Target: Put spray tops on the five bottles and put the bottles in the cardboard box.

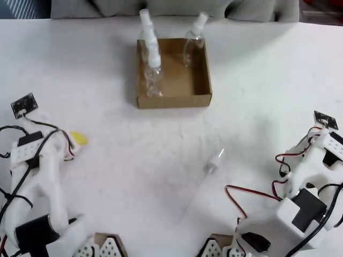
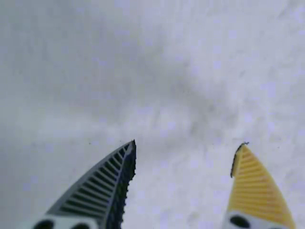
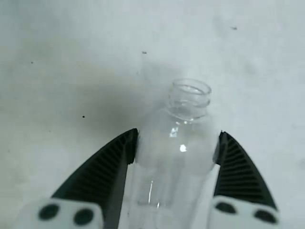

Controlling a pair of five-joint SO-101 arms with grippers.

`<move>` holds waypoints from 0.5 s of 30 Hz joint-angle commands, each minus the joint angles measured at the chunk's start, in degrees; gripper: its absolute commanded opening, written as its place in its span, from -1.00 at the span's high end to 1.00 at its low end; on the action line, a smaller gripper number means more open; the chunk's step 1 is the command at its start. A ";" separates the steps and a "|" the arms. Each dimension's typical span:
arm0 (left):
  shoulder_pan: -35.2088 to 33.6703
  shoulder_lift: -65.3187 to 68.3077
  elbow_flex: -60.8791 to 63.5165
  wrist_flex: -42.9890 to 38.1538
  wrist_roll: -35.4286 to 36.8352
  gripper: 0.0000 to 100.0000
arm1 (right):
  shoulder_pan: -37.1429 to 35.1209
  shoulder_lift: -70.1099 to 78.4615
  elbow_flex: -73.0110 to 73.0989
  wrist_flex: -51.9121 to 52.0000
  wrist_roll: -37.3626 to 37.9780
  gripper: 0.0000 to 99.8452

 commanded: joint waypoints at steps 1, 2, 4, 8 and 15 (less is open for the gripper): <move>0.75 -2.68 -0.53 -1.23 -0.70 0.37 | -0.66 -0.31 -2.46 0.40 -0.79 0.62; 0.75 -2.68 -0.53 -1.23 -0.70 0.37 | -1.01 -0.40 -2.46 0.40 -0.79 0.62; 0.75 -2.68 -0.53 -1.23 -0.70 0.37 | -1.71 -0.22 -2.46 0.31 -0.79 0.63; 0.75 -2.68 -0.53 -1.23 -0.70 0.37 | -5.14 -0.66 -2.46 -1.01 2.20 0.85; 0.75 -2.68 -0.53 -1.23 -0.70 0.37 | -9.98 -0.31 -2.37 -1.54 16.79 0.70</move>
